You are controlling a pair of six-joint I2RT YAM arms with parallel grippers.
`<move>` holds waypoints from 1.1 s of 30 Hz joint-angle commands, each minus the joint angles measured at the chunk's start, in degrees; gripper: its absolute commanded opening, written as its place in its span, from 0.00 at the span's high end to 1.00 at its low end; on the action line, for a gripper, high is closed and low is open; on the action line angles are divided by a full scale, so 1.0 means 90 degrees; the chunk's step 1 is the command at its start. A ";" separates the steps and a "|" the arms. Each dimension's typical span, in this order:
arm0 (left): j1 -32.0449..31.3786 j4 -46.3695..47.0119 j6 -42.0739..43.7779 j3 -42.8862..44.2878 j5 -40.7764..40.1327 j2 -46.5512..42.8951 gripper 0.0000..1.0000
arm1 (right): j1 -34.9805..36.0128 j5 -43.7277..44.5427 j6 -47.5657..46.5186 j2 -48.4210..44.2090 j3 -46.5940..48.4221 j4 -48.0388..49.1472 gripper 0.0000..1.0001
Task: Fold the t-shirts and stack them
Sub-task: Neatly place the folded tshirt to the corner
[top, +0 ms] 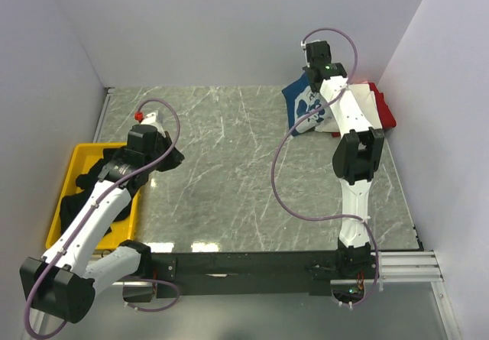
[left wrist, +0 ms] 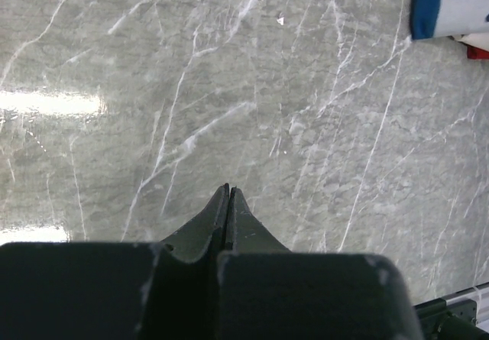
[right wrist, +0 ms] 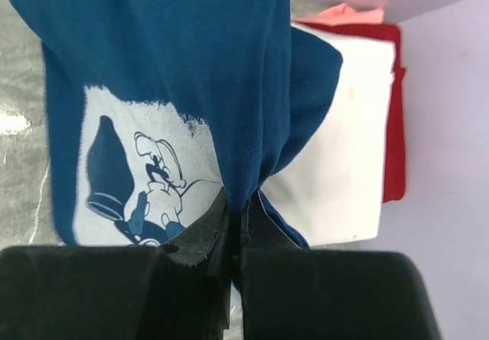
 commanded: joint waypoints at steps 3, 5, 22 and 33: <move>-0.0004 0.0265 0.0167 -0.0144 -0.0005 0.0045 0.99 | -0.0137 0.0279 -0.0335 -0.0561 0.0643 0.0349 1.00; -0.0004 0.0265 0.0177 -0.0154 0.0005 0.0064 0.99 | -0.0195 0.0230 -0.0335 -0.0522 0.0751 0.0271 1.00; 0.0064 0.0274 0.0157 -0.0183 0.0034 0.0201 0.99 | -0.0644 0.0035 -0.0326 -0.0824 0.0645 0.0515 1.00; 0.0074 0.0313 0.0147 -0.0173 0.0102 0.0338 0.99 | -0.1094 -0.0084 0.0026 -0.0268 0.0029 0.0954 0.96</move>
